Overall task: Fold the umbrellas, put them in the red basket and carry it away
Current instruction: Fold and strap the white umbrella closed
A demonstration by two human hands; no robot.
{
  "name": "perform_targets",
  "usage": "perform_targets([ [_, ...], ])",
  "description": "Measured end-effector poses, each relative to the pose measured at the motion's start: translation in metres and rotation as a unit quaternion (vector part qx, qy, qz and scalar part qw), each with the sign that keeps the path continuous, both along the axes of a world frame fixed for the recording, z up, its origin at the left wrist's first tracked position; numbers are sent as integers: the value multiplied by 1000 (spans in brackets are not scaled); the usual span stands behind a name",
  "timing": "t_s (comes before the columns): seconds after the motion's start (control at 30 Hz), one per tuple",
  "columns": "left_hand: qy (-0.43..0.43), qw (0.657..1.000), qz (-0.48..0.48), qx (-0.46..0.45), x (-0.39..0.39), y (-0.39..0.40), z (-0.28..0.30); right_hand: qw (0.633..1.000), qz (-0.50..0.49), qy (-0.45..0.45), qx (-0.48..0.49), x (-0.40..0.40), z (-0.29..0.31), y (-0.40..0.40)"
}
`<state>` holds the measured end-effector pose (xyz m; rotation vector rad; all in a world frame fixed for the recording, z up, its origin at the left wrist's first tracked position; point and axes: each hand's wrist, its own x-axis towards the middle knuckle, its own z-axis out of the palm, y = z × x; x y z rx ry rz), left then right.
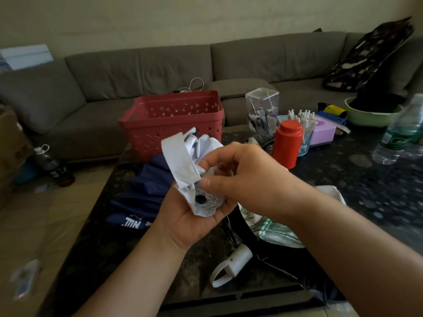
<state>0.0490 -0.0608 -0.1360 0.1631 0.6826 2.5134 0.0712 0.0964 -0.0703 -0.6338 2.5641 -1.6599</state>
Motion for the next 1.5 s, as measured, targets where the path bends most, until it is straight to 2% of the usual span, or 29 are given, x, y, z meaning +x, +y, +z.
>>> perform_targets([
  [0.17, -91, 992, 58, -60, -1, 16, -1, 998, -48, 33, -12, -10, -1, -4],
  [0.3, -56, 997, 21, -49, 4, 20, -2, 994, -99, 53, 11, -16, -7, -6],
  [0.37, -48, 998, 9, -32, 0, 20, 1, 991, -124, 3, -59, -19, -11, -5],
  [0.47, -72, 997, 29, -21, -7, 18, 1, 961, -134, -108, -214, -22, -17, -6],
  [0.53, -75, 997, 27, -10, -5, 20, 4, 953, -125, -126, -245, -22, -18, -7],
  [0.67, -47, 997, 55, -38, -1, 18, 7, 956, -61, -144, -246, -21, -11, 4],
  [0.83, -48, 992, 92, -71, -7, 11, 3, 986, -6, -134, -101, -23, -9, 15],
  [0.9, -49, 990, 100, -91, -7, 10, 2, 987, 19, -137, -87, -21, -11, 12],
  [1.0, -49, 983, 120, -128, -4, 16, 2, 981, 33, -130, -140, -21, -10, 8],
  [1.1, -56, 977, 109, -172, -3, 24, 1, 970, 0, -145, -194, -28, -10, 5],
  [1.17, -64, 977, 99, -175, -1, 26, 1, 965, -5, -167, -202, -32, -13, 5],
  [1.27, -30, 974, 119, -190, -2, 24, -2, 952, 9, -197, -234, -33, -17, 7],
  [1.37, 14, 965, 138, -224, -4, 20, -2, 951, 23, -194, -241, -33, -21, 10],
  [1.5, 25, 959, 125, -252, -7, 20, -2, 949, 23, -203, -238, -32, -24, 15],
])
